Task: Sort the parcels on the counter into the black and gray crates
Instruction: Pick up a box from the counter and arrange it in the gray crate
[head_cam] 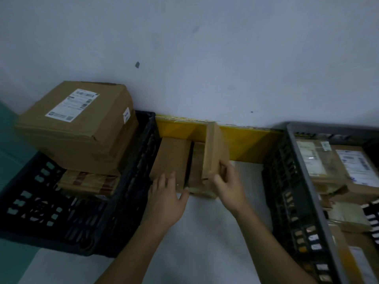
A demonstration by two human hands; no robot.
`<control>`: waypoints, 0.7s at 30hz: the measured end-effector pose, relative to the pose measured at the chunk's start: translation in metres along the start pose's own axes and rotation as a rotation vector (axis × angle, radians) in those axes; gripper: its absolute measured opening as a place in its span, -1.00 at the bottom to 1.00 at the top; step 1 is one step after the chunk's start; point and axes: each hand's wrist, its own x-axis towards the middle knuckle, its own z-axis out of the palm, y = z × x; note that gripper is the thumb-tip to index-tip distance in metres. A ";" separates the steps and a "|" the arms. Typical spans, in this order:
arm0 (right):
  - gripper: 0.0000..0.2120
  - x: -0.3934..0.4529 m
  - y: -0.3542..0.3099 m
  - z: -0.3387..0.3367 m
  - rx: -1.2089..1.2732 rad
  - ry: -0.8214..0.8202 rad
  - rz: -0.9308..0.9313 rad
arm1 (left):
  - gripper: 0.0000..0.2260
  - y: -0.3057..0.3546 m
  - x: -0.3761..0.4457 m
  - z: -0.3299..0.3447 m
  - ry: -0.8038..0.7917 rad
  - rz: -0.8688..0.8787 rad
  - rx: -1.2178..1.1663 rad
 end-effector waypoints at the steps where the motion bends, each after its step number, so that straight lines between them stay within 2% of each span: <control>1: -0.31 -0.018 -0.008 -0.007 0.257 -0.005 0.032 | -0.29 0.006 0.000 -0.003 -0.014 -0.004 -0.113; 3: -0.35 -0.051 -0.021 -0.019 0.613 -0.080 0.063 | -0.33 0.021 -0.003 -0.013 -0.061 -0.014 -0.392; 5: -0.26 -0.079 -0.025 -0.025 0.865 -0.193 0.024 | -0.46 0.036 -0.011 -0.025 -0.141 -0.018 -0.636; 8: -0.31 -0.110 -0.033 -0.025 1.039 -0.270 0.041 | -0.46 0.049 -0.022 -0.038 -0.276 0.036 -0.867; 10: -0.39 -0.125 -0.038 -0.023 0.997 -0.152 0.084 | -0.63 0.052 -0.029 -0.038 -0.285 0.074 -0.940; 13: -0.54 -0.141 -0.040 -0.017 0.782 0.091 0.115 | -0.80 0.051 -0.037 -0.037 -0.180 0.097 -1.004; 17: -0.71 -0.156 -0.046 -0.021 0.574 0.273 0.075 | -0.67 0.052 -0.043 -0.036 -0.074 0.175 -1.103; 21: -0.53 -0.170 -0.048 -0.023 0.409 0.286 -0.024 | -0.59 0.053 -0.050 -0.030 0.017 0.235 -1.065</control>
